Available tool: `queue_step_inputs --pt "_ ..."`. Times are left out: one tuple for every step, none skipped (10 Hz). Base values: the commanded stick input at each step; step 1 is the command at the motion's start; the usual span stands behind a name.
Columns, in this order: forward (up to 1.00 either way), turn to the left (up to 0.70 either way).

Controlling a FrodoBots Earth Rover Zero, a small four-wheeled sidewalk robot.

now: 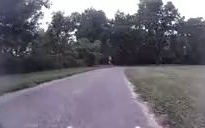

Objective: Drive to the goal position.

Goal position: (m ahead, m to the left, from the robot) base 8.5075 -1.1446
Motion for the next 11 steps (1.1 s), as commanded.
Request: queue_step_inputs --pt "0.7 0.0" --pt "0.7 0.0" --pt "0.7 0.0" --pt "0.7 0.0" --pt "0.7 0.0" --pt "0.7 0.0" --pt "0.7 0.0" --pt "0.7 0.0" --pt "0.7 0.0" --pt "0.7 0.0" --pt "0.7 0.0"
